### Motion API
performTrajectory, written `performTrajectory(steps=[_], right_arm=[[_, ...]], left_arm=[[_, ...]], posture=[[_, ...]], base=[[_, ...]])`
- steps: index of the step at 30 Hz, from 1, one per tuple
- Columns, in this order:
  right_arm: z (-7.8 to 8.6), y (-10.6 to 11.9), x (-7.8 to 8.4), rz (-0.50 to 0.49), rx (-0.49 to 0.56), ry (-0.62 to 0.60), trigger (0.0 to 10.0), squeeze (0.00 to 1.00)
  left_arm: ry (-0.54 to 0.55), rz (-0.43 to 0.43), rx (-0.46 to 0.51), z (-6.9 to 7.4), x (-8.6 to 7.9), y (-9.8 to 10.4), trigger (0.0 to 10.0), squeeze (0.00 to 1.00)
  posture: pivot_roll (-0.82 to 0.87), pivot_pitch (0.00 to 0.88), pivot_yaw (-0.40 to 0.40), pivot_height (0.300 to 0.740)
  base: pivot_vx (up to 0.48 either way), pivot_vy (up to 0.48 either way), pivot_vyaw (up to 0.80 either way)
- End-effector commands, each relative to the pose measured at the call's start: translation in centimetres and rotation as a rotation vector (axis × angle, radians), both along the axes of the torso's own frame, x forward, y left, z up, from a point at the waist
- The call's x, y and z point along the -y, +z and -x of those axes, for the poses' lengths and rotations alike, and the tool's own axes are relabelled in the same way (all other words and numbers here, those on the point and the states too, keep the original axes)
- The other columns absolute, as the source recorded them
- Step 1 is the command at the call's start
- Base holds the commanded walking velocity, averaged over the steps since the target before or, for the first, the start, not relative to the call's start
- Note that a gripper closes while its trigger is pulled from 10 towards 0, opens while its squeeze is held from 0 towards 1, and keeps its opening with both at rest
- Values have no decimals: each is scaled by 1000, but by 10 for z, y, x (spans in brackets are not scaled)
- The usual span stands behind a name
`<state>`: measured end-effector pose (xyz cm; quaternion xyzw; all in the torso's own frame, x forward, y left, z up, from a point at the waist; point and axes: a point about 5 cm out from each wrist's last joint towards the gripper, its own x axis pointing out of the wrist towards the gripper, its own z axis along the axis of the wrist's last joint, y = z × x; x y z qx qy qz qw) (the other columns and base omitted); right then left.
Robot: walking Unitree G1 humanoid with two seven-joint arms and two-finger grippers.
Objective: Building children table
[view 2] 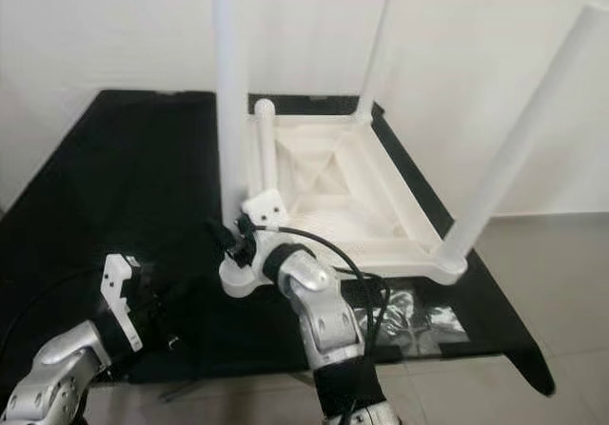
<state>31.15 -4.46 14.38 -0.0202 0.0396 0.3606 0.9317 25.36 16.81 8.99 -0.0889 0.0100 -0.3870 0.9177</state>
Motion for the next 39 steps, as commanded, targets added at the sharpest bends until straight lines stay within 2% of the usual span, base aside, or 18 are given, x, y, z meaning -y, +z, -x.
performTrajectory(steps=[1, 2, 5, 7, 8, 11, 12, 14, 16, 18, 26, 27, 28, 29, 32, 37, 39], right_arm=[[2, -33, 12, 104, -147, -55, 10000, 169], [3, -30, 11, 95, -148, -40, 10000, 1000], [4, -12, 7, 68, -106, 86, 10000, 1000], [0, 1, 7, 75, -32, 214, 10000, 1000], [-1, 6, 8, 84, -3, 290, 10000, 765], [-2, 8, 9, 91, 14, 340, 10000, 765], [-5, 16, 15, 111, 53, 496, 10000, 0], [-8, 22, 22, 120, 59, 608, 10000, 0], [-11, 25, 28, 119, 41, 657, 10000, 0], [-17, 26, 35, 167, 29, 703, 10000, 0], [-17, 26, 35, 167, 29, 703, 10000, 0], [-21, 28, 40, 180, 4, 731, 0, 0], [-21, 28, 40, 180, 4, 731, 0, 0], [-38, 43, 53, 151, -49, 741, 0, 0], [-45, 46, 59, 146, -70, 742, 0, 0], [-42, 39, 65, 162, -83, 756, 0, 0], [-38, 31, 72, 161, -88, 753, 0, 0]], left_arm=[[7, 1, -4, 1, 0, -2, 10000, 0], [6, 2, -5, 1, 0, -2, 10000, 0], [-4, 4, -10, 1, 1, -1, 10000, 0], [-6, 4, -10, 0, 1, -1, 10000, 0], [-6, 4, -9, -1, 2, -1, 10000, 0], [-6, 4, -8, -1, 3, -1, 10000, 0], [-3, 2, -5, -2, 4, -1, 10000, 0], [-1, 1, -2, -2, 4, 0, 10000, 0], [0, 1, -2, -3, 4, 0, 10000, 0], [-1, 0, -2, -3, 4, 0, 10000, 0], [-1, 0, -2, -3, 4, 0, 10000, 0], [-2, -1, -3, -4, 4, -1, 10000, 0], [-2, -1, -3, -4, 4, -1, 10000, 0], [-5, -12, -3, -4, 3, -2, 10000, 0], [-9, -19, -4, -5, 1, -2, 10000, 0], [-13, -24, -7, -4, 1, -3, 10000, 0], [-19, -26, -8, -3, 0, -3, 10000, 0]], posture=[[30, 35, -63, 740], [30, 35, -63, 740], [27, 34, -57, 740], [30, 33, -58, 740], [35, 30, -62, 740], [37, 29, -63, 740], [47, 27, -69, 740], [54, 23, -70, 740], [58, 18, -69, 740], [63, 14, -69, 740], [63, 14, -69, 740], [71, 13, -70, 740], [71, 13, -70, 740], [85, 3, -69, 740], [84, 5, -64, 740], [83, 7, -60, 740], [71, 16, -55, 740]], base=[[0, 0, 0], [0, 0, 0], [0, 0, 0], [0, 0, 0], [0, 0, 0], [0, 0, 0], [0, 0, 0], [0, 0, 0], [0, 0, 0], [0, 0, 0], [0, 0, 0], [0, 0, 0], [0, 0, 0], [0, 0, 0], [0, 0, 0], [0, 0, 0], [0, 0, 0]])
